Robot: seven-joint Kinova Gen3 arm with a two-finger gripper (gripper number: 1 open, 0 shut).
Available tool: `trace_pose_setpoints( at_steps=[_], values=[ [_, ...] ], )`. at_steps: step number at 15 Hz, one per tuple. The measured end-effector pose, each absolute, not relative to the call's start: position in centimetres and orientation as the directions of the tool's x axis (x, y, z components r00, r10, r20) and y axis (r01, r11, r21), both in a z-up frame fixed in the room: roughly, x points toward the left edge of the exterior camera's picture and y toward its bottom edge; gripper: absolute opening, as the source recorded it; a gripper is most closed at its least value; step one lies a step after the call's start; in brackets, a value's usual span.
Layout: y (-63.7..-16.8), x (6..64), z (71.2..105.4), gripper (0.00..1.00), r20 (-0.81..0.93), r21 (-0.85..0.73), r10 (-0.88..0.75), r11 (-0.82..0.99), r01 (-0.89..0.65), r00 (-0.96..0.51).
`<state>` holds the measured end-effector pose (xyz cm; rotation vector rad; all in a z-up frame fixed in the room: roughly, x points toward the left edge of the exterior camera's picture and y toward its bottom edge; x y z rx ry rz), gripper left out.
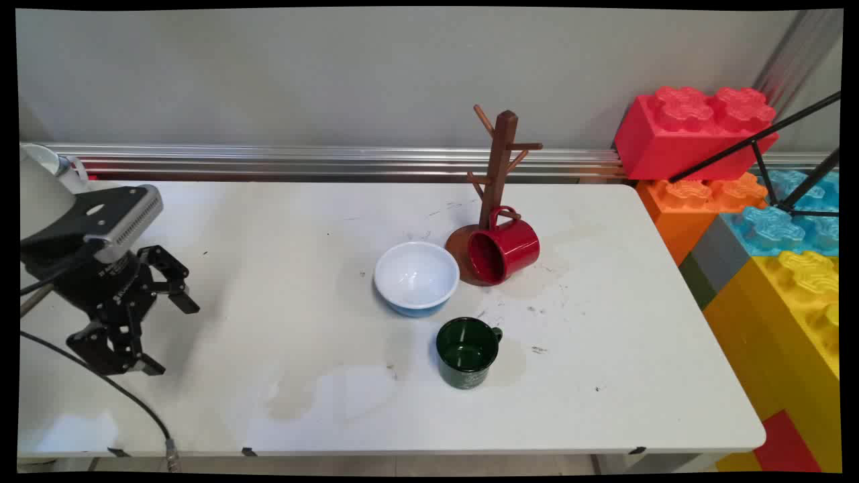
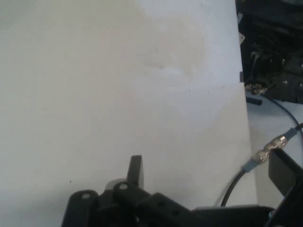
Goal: Pick up the red mug from the rack
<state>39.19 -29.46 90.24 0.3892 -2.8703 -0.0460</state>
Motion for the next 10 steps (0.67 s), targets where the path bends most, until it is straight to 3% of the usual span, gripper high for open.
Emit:
trace_pose_setpoints(
  at_steps=[10],
  values=[
    [-33.1, 37.9, 89.8, 1.0, 0.455, 0.038, -0.344, 0.929, -0.368, -0.821]
  ],
)
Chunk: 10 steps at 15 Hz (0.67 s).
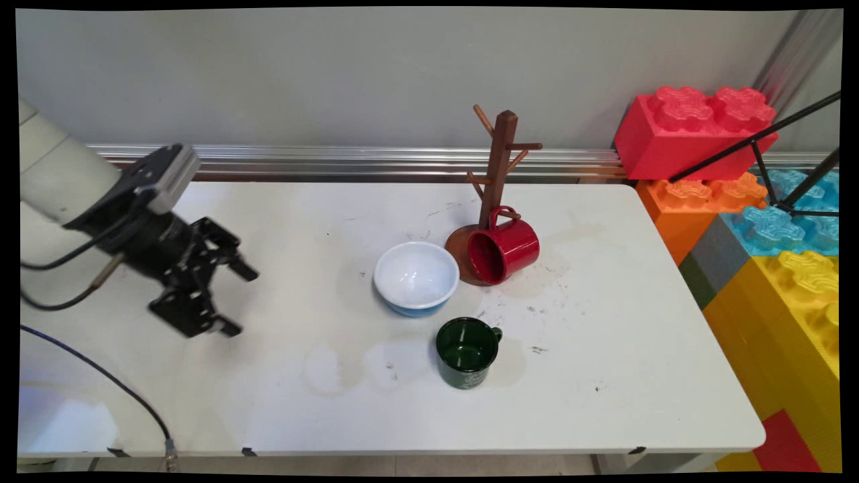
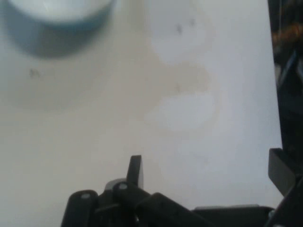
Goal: Pick up the red mug from the rack
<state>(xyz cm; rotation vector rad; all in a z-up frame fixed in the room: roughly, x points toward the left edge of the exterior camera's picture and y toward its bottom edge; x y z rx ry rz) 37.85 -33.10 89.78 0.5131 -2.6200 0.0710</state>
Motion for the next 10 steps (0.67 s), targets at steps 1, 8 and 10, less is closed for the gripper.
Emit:
trace_pose_setpoints(
  at_steps=[1, 8, 10],
  values=[
    [-33.6, 37.6, 89.9, 1.0, 0.486, 0.04, -0.352, 0.923, -0.382, -0.8],
    [-36.5, 36.5, 90.1, 1.0, 0.674, 0.094, -0.397, 0.883, -0.46, -0.623],
    [-36.8, 36.6, 90.0, 1.0, 0.703, 0.112, -0.405, 0.874, -0.472, -0.584]
  ],
)
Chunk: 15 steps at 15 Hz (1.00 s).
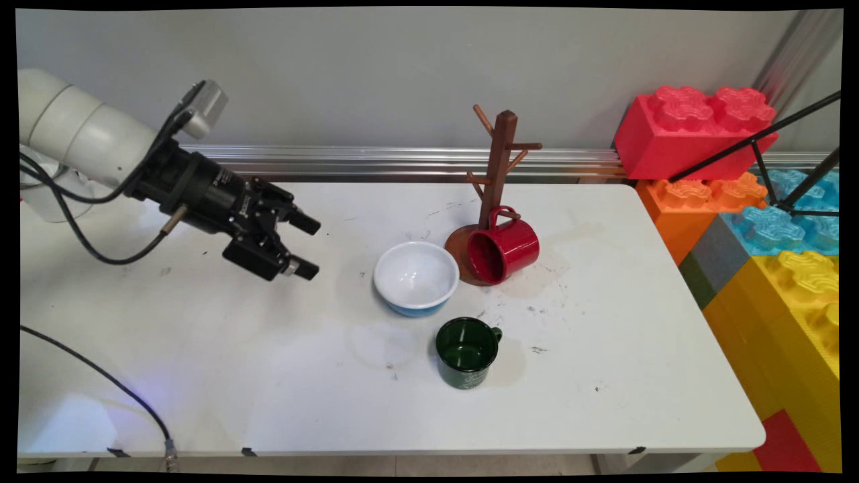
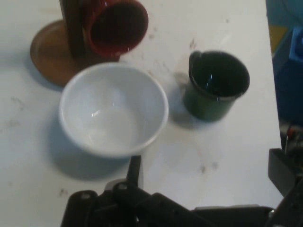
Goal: Pick up the red mug from the rack
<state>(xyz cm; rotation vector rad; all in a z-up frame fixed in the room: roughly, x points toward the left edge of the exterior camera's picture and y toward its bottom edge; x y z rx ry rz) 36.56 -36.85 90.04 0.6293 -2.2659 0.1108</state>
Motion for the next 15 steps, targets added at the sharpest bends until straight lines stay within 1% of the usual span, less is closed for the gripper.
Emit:
trace_pose_setpoints(
  at_steps=[8, 15],
  values=[
    [-37.9, 36.4, 88.9, 1.0, 0.763, 0.175, -0.44, 0.845, -0.505, -0.473],
    [-38.8, 34.0, 86.9, 1.0, 0.762, 0.241, -0.517, 0.786, -0.57, -0.39]
  ],
)
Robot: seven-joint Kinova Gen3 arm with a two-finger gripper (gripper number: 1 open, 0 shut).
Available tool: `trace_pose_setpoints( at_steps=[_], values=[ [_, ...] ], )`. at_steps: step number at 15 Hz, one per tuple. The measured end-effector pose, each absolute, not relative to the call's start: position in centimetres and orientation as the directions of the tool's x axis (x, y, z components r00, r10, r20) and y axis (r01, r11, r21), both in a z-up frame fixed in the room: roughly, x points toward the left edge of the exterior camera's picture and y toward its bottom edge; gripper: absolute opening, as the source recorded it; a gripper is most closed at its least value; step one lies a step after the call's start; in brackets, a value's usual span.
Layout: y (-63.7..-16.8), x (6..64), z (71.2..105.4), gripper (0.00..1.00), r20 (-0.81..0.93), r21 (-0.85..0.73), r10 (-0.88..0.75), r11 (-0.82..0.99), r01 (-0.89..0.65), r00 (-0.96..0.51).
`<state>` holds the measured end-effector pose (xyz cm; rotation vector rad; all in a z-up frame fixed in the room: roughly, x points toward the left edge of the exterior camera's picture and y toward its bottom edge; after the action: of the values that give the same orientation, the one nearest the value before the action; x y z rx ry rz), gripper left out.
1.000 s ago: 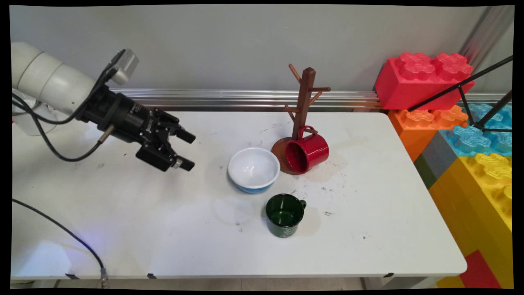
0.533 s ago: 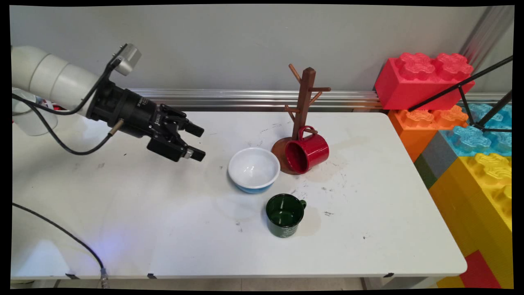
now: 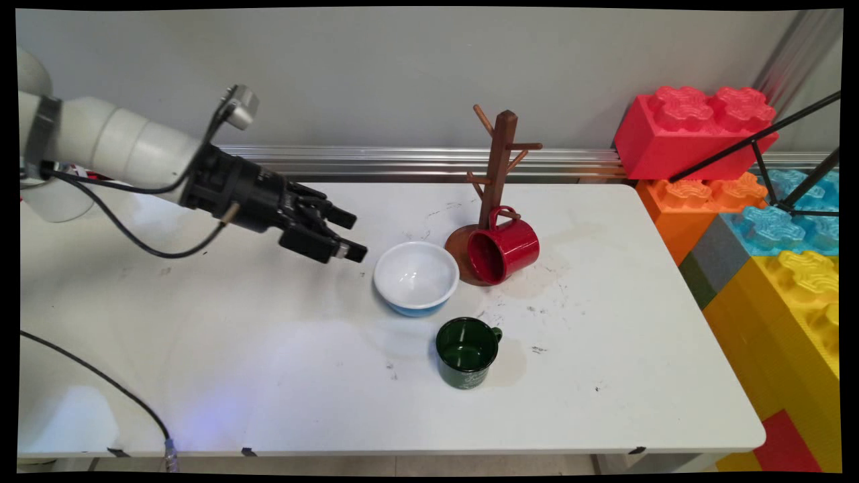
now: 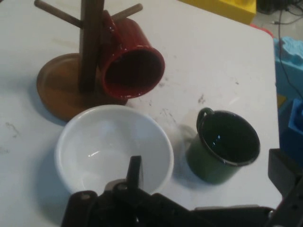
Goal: Pick up the red mug from the rack
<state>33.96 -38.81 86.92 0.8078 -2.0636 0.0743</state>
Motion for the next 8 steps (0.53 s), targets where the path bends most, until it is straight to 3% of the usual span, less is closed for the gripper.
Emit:
trace_pose_setpoints(
  at_steps=[8],
  values=[
    [-39.8, 29.5, 84.4, 1.0, 0.745, 0.331, -0.607, 0.696, -0.637, -0.276]
  ],
)
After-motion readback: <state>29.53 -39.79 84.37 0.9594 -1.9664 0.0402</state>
